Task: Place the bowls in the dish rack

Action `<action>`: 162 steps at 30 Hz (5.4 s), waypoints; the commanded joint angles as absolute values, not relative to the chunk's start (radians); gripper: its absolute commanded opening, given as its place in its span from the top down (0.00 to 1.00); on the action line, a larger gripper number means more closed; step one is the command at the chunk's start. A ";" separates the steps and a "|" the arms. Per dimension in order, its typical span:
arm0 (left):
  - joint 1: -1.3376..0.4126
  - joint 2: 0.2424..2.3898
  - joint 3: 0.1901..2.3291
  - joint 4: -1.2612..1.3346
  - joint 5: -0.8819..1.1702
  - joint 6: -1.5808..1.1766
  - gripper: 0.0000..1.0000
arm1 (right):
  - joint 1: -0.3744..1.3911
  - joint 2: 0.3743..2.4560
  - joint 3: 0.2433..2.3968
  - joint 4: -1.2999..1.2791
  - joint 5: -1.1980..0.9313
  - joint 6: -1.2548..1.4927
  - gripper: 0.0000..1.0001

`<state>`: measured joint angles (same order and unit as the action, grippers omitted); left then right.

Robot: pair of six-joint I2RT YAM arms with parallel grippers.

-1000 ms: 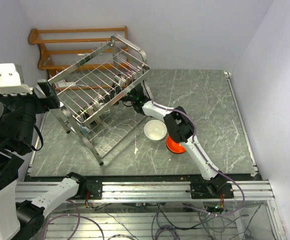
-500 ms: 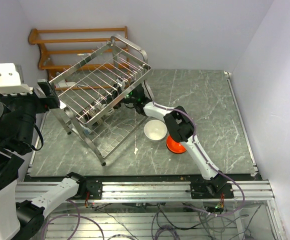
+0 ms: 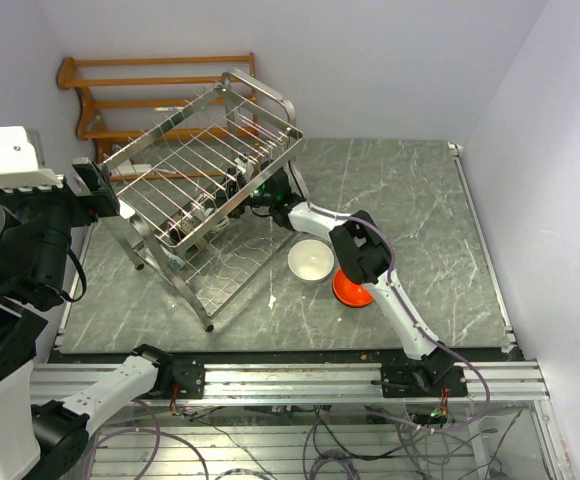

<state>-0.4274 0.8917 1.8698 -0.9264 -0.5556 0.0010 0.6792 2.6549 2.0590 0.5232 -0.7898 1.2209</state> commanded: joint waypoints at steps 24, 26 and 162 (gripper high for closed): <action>-0.432 0.883 1.906 -0.932 -0.555 -0.002 0.01 | 0.643 2.325 1.910 0.184 -0.446 0.894 0.00; -0.433 0.880 1.903 -0.934 -0.553 -0.002 0.01 | 0.644 2.307 1.898 0.147 -0.431 0.872 0.00; -0.434 0.828 1.861 -0.997 -0.621 -0.051 0.01 | 0.837 1.781 1.137 -0.454 0.045 0.286 0.89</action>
<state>-0.4274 0.8227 1.8538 -0.9932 -0.6018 -0.0391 0.8360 1.7832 1.1683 -0.4595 0.0391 0.2829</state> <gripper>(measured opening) 0.991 0.182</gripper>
